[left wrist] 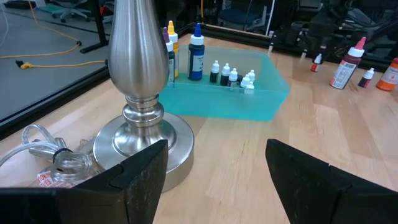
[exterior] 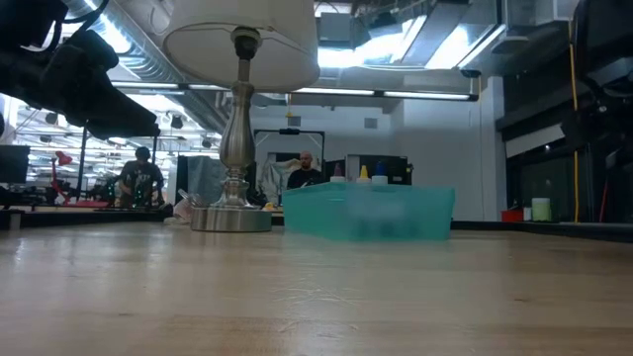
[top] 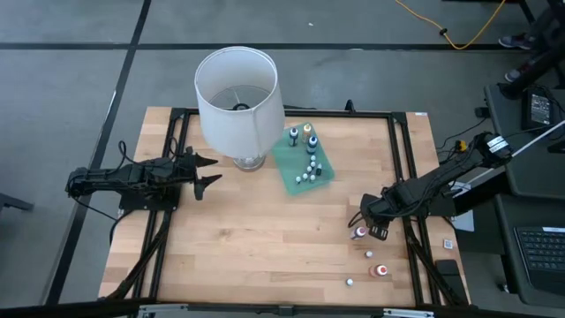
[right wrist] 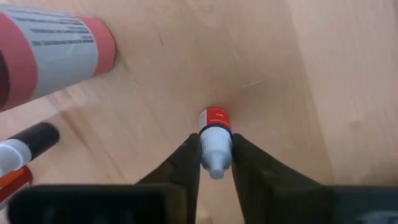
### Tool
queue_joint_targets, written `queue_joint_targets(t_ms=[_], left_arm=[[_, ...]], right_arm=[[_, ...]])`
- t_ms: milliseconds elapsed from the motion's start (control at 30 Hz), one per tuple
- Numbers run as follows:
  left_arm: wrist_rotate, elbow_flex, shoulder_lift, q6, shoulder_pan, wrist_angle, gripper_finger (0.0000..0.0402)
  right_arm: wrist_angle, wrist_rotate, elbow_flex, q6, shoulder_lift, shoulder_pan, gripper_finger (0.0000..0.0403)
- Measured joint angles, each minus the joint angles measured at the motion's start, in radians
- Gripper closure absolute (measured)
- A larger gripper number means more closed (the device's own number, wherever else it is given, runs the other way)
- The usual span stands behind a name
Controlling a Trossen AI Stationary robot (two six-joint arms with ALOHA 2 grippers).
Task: Pick & Place food coloring
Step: Put the small orange food coloring bottle into the green bin
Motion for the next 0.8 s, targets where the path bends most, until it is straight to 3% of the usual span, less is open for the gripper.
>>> queue_joint_targets(t_ms=[67,267,467,800], left_arm=[[0.0,0.0,0.0,0.0,0.0,0.0,0.0135],[0.0,0.0,0.0,0.0,0.0,0.0,0.0136],[0.0,0.0,0.0,0.0,0.0,0.0,0.0136],[0.0,0.0,0.0,0.0,0.0,0.0,0.0136]], right_arm=[[-0.003,0.0,0.004,0.0,0.0,0.0,0.0339],[-0.017,0.029,0.061,-0.023,0.001,0.0,0.034],[-0.187,0.084,0.184,-0.069,0.001,-0.03,0.0337],[-0.303,0.23,0.496,-0.446,0.147,-0.215,0.0339]])
